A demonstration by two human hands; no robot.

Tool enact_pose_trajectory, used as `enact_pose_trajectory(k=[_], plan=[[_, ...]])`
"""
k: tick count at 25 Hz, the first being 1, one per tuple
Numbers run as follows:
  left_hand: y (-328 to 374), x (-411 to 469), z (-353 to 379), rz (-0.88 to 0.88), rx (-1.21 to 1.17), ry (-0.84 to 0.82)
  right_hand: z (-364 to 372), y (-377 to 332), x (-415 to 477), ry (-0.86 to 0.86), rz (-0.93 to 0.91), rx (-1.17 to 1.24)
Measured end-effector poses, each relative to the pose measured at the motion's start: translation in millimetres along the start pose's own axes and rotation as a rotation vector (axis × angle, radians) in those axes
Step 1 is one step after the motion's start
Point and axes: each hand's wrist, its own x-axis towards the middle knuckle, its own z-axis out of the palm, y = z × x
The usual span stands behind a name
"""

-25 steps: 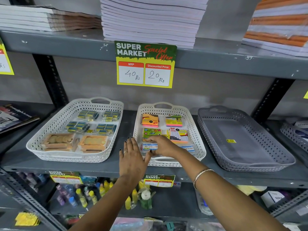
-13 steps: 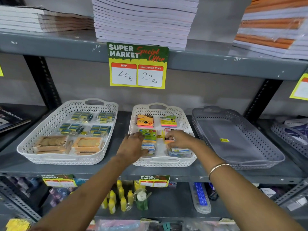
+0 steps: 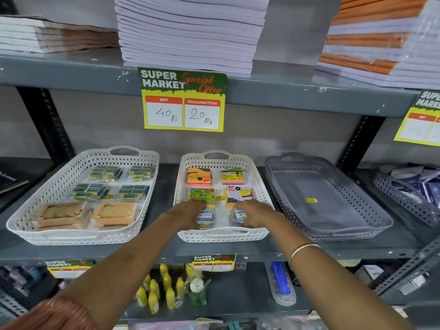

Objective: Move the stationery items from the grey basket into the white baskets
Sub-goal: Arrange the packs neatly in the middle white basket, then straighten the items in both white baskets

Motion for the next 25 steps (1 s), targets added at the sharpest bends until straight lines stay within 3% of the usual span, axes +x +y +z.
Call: enact_pose_trajectory(k=[5,8,10,16,25], plan=[[-1.6,2.2,-3.8,0.032,-0.064,0.037,-7.2,7.0,8.5,-0.086,-0.005,0.188],[-5.6,21.1,-17.5,0.008,-0.086,0.102,-25.0,16.4,29.1,0.051,0.008,0.324],[-12.0,36.7,-26.3,0.001,-0.036,0.112,-30.5,22.7,45.9,0.135,0.021,0.261],[-28.7,73.4,-18.1,0.032,0.084,0.016,-11.4,32.0,88.9,-0.033,-0.023,0.124],[-35.1,81.4,-14.5,0.081,0.076,-0.006,-6.8,29.7,95.4,-0.026,-0.09,0.12]])
